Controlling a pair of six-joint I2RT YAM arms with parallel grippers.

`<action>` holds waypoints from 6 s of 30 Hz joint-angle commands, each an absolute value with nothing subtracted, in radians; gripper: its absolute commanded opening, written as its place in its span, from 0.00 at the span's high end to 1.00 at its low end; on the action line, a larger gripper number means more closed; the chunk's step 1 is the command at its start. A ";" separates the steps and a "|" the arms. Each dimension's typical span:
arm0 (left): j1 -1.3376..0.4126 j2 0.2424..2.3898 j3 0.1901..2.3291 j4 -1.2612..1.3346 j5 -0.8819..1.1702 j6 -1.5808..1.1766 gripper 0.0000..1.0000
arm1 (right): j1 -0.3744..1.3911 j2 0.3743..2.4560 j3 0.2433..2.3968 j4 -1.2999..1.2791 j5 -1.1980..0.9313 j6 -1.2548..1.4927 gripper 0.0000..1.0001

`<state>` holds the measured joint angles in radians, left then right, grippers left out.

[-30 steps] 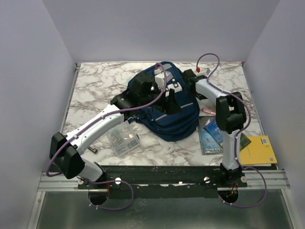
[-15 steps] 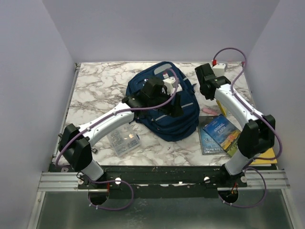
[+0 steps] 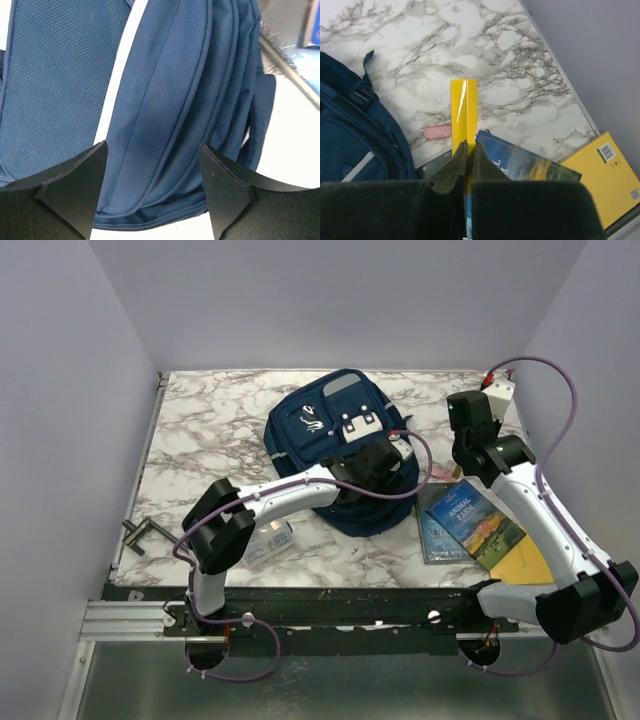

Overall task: Pack the student bag
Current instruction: Pick up the stationery from the center of the board, then place the stationery in the student bag.

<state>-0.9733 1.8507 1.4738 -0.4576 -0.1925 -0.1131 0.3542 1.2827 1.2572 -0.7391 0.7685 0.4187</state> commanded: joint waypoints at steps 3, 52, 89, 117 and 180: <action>-1.023 1.939 1.530 -0.489 -0.419 -0.006 0.26 | 0.357 1.106 1.213 -0.640 0.717 0.412 0.99; -0.632 1.632 1.482 -0.383 0.436 -0.384 1.00 | 0.359 1.029 1.097 -0.191 -0.565 1.028 0.99; -0.618 1.557 1.439 -0.338 0.531 -0.423 1.00 | 0.330 1.320 0.994 -0.354 -0.147 0.689 0.92; -0.614 1.603 1.442 -0.334 0.557 -0.448 1.00 | 0.480 1.187 0.868 -0.387 -0.132 0.640 0.58; -0.595 1.628 1.449 -0.349 0.618 -0.461 0.43 | 0.942 1.099 0.528 0.228 0.259 1.036 0.41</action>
<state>-0.6094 1.7012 1.4265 -0.3817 0.6003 -0.4686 0.8879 1.0683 0.5369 0.1547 0.0643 0.9550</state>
